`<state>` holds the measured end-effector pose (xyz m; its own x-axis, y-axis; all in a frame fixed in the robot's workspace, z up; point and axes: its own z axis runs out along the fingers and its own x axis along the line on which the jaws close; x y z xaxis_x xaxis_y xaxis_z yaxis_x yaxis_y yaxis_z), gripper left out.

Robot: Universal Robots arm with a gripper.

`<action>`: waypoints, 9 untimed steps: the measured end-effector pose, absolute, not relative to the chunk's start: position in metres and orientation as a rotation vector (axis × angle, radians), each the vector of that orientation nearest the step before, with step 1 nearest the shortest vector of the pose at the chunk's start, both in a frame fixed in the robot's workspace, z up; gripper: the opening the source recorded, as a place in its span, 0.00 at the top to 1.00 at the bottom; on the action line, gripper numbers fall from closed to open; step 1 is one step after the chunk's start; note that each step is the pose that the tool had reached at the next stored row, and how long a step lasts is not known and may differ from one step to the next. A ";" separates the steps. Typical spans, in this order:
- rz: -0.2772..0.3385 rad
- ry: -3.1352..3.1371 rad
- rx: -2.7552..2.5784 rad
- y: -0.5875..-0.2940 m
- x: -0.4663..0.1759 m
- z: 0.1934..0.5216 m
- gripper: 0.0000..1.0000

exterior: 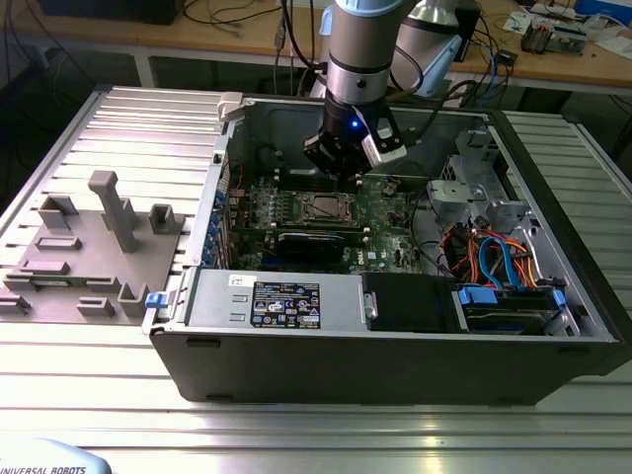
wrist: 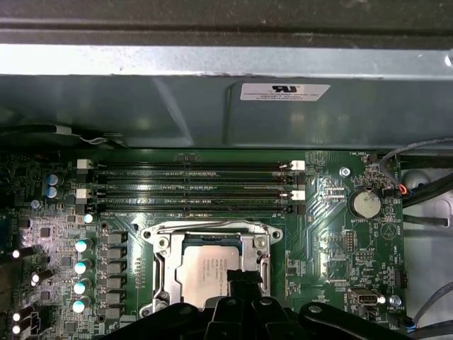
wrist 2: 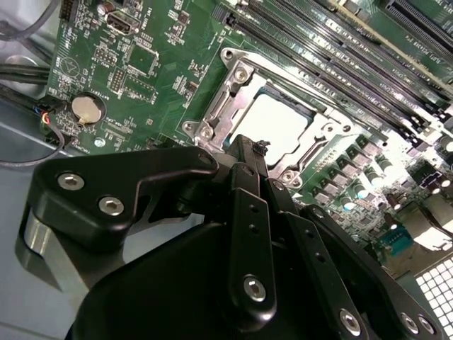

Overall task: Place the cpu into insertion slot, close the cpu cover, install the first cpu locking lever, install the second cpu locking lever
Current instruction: 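Install the second cpu locking lever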

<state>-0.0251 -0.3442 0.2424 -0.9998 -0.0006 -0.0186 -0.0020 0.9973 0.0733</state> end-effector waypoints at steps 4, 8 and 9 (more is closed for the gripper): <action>0.114 3.121 -0.002 -0.345 -0.025 0.243 0.89; 0.114 3.121 -0.002 -0.345 -0.025 0.242 0.89; 0.114 3.121 -0.002 -0.345 -0.025 0.242 0.89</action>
